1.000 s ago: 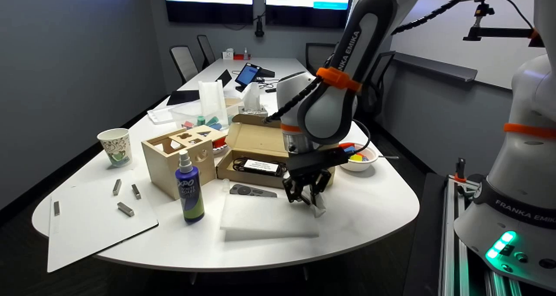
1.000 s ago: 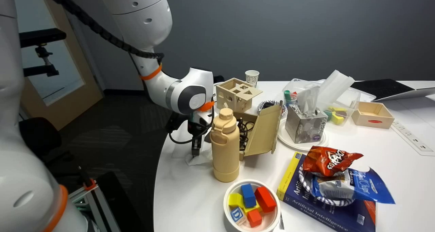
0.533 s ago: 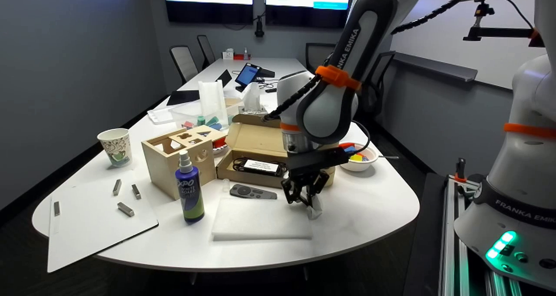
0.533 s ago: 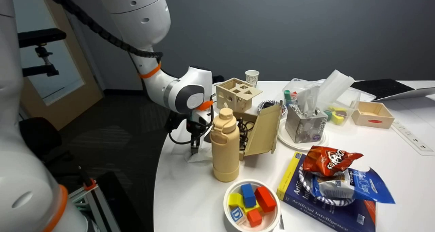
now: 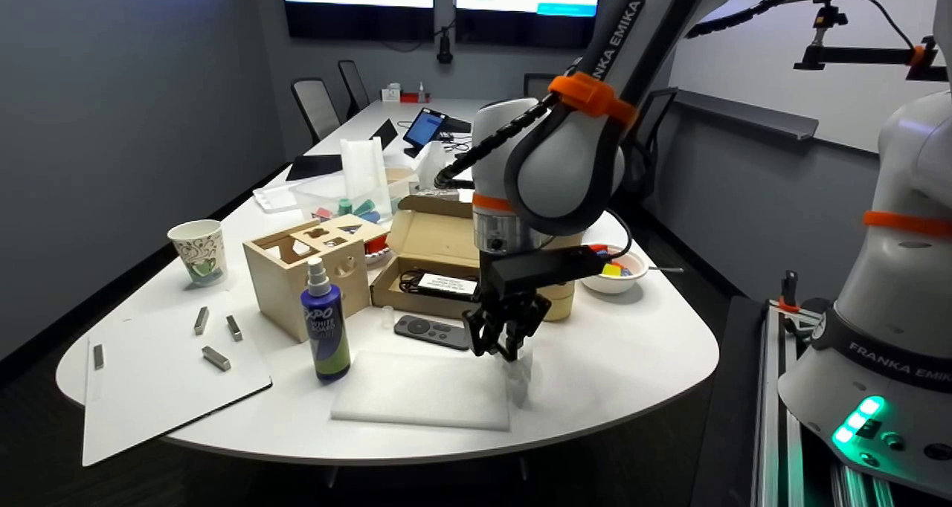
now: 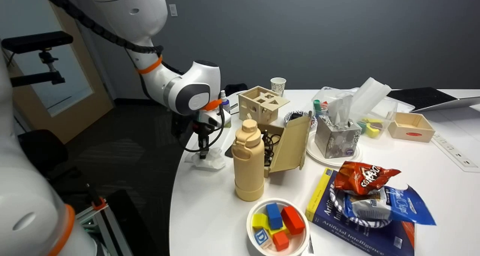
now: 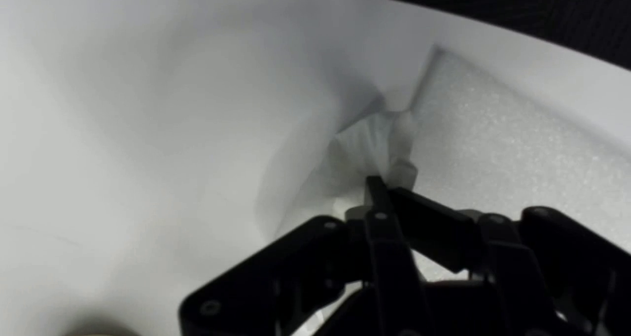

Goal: Use the white napkin to wipe the table.

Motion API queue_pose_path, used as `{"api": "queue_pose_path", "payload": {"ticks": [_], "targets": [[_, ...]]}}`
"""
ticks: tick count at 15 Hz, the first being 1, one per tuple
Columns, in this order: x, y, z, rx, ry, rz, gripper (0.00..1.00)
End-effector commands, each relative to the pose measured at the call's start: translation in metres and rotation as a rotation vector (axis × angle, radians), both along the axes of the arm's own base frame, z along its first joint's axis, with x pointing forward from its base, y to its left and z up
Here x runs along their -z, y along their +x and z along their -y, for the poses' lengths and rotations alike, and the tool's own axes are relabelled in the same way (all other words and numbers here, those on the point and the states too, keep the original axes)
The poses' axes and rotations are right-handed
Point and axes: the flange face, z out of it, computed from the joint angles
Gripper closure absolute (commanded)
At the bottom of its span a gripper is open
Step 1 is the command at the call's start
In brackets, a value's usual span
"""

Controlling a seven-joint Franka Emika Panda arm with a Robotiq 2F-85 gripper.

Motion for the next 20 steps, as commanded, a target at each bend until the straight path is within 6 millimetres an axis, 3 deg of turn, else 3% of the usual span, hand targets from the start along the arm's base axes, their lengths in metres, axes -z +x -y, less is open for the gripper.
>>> {"api": "queue_pose_path", "payload": {"ticks": [1, 7, 14, 20], "targets": [[0.007, -0.006, 0.003, -0.016, 0.072, -0.019, 0.99], [0.031, -0.024, 0.027, 0.086, 0.088, -0.094, 0.99], [0.041, -0.068, 0.046, 0.284, 0.0, -0.175, 0.99], [0.049, -0.101, 0.087, 0.525, -0.047, -0.218, 0.99]]}}
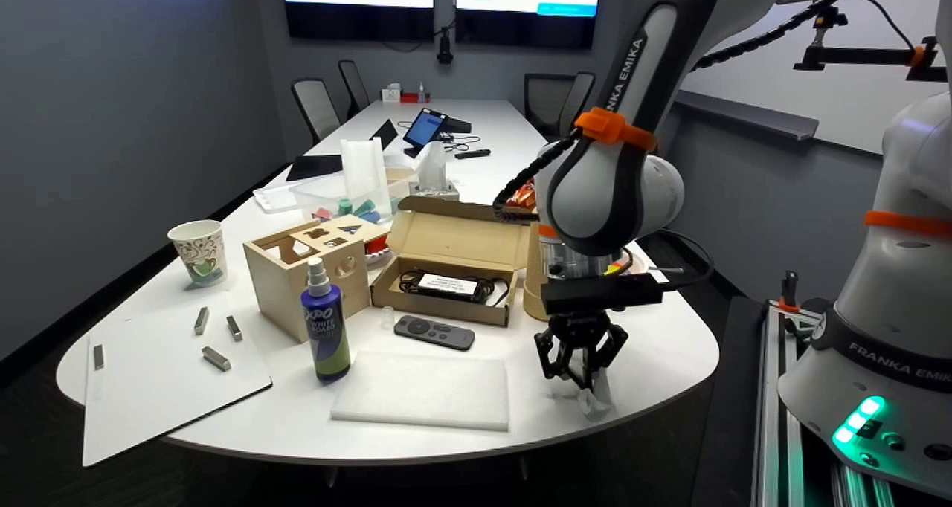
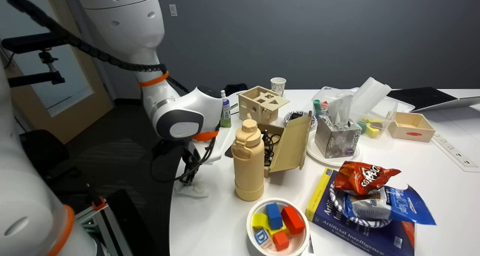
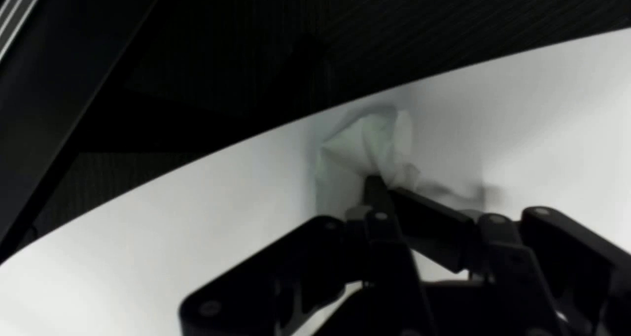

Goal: Use the white napkin to wipe the table.

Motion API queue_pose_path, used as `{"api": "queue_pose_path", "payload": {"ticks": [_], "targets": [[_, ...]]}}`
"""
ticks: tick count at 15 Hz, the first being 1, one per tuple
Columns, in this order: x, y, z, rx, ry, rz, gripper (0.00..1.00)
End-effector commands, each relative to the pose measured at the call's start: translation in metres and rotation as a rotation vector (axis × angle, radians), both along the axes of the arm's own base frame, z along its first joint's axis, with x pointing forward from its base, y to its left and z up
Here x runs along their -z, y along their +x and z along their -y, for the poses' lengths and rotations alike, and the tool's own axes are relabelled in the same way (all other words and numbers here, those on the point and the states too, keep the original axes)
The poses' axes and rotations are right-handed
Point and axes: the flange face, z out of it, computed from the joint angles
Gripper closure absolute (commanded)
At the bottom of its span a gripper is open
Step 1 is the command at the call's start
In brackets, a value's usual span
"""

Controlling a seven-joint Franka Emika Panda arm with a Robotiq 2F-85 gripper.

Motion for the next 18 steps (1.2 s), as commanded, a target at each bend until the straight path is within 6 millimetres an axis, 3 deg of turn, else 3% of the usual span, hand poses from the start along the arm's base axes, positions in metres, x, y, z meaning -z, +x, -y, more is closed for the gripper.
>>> {"api": "queue_pose_path", "payload": {"ticks": [1, 6, 8, 18], "targets": [[0.014, -0.004, 0.028, 0.147, -0.042, -0.011, 0.99], [0.012, 0.004, 0.055, 0.235, -0.059, 0.026, 0.99], [0.006, 0.008, 0.056, 0.23, -0.041, 0.053, 0.99], [-0.016, 0.035, 0.01, -0.013, 0.02, 0.255, 0.99]]}}
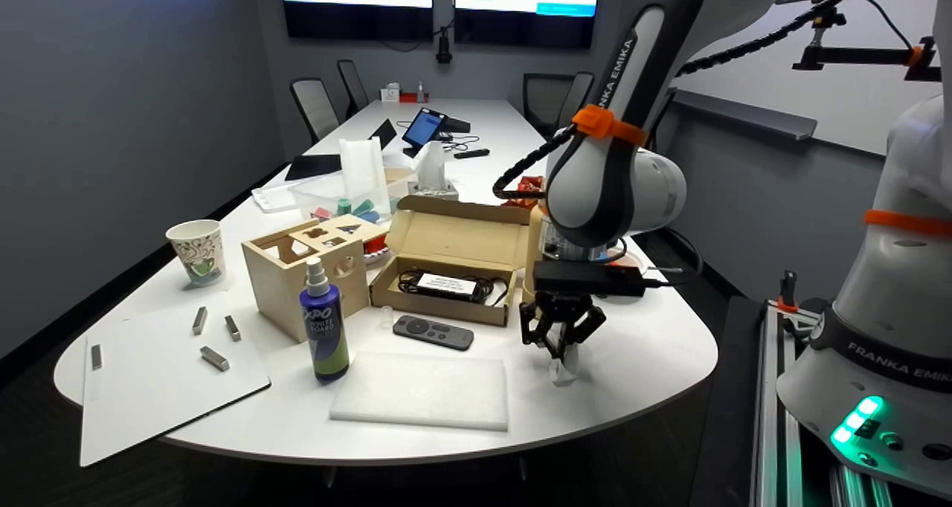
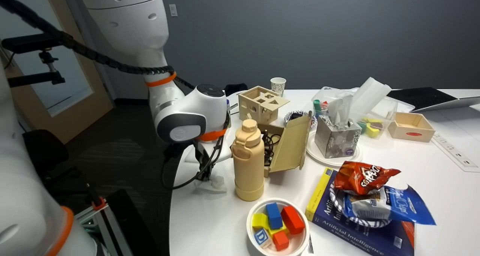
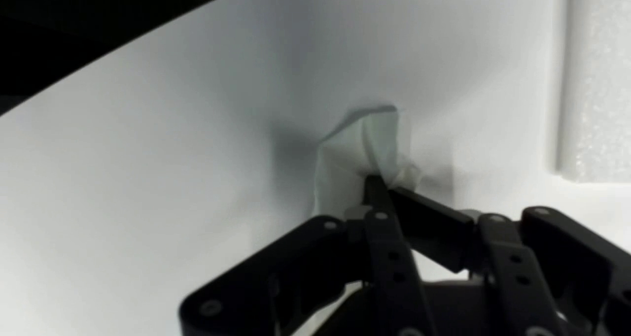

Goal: Use the white napkin to wipe the table.

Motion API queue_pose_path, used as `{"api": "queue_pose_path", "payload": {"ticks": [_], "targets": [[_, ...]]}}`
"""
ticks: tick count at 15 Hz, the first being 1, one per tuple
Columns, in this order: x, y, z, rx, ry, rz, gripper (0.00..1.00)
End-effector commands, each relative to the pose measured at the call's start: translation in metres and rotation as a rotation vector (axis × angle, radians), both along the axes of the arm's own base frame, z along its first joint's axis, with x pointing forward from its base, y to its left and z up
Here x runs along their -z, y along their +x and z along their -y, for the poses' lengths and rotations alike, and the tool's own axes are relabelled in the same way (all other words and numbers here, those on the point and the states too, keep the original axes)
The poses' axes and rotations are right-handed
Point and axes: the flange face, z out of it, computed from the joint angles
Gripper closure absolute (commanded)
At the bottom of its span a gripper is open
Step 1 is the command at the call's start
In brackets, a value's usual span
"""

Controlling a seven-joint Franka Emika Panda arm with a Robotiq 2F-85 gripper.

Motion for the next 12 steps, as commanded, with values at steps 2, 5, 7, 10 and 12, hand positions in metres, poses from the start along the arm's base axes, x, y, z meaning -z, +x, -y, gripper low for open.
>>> {"api": "queue_pose_path", "payload": {"ticks": [2, 5, 7, 10, 12], "targets": [[-0.008, 0.017, -0.031, -0.145, 0.06, 0.081, 0.99], [-0.008, 0.02, -0.049, -0.222, 0.12, 0.087, 0.99], [-0.004, 0.017, -0.055, -0.246, 0.152, 0.07, 0.99], [0.011, 0.006, -0.054, -0.254, 0.168, 0.023, 0.99], [0.02, -0.003, -0.05, -0.243, 0.169, -0.015, 0.99]]}}
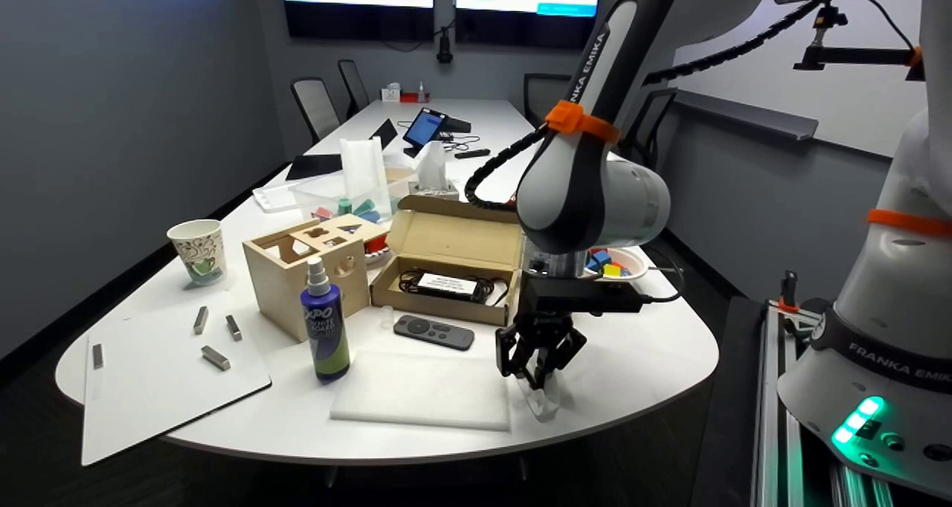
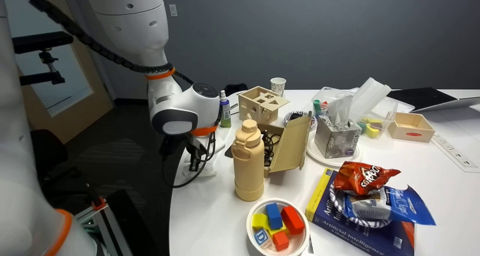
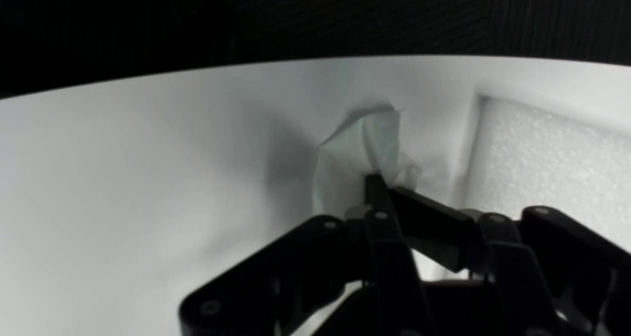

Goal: Use the white napkin to wipe the table.

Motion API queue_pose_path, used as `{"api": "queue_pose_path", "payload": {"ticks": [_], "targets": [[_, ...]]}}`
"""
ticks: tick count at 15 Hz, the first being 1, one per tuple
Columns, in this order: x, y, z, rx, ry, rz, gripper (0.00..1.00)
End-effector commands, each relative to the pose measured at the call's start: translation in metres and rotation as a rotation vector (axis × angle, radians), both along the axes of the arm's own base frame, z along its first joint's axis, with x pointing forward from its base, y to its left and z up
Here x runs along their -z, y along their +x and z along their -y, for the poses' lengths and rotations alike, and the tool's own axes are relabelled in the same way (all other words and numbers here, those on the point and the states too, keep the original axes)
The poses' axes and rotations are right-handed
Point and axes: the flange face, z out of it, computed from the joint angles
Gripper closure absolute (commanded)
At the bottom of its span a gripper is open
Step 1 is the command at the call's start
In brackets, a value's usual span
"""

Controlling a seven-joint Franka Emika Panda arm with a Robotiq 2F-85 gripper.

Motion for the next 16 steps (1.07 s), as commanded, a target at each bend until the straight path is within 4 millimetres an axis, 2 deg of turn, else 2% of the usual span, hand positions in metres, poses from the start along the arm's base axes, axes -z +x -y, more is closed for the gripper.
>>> {"api": "queue_pose_path", "payload": {"ticks": [1, 8, 12, 16], "targets": [[0.011, -0.005, 0.005, 0.012, 0.022, -0.049, 0.99], [0.007, -0.016, 0.021, 0.144, -0.045, -0.122, 0.99], [0.009, -0.012, 0.035, 0.219, -0.073, -0.118, 0.99], [0.008, 0.001, 0.053, 0.275, -0.105, -0.079, 0.99]]}}
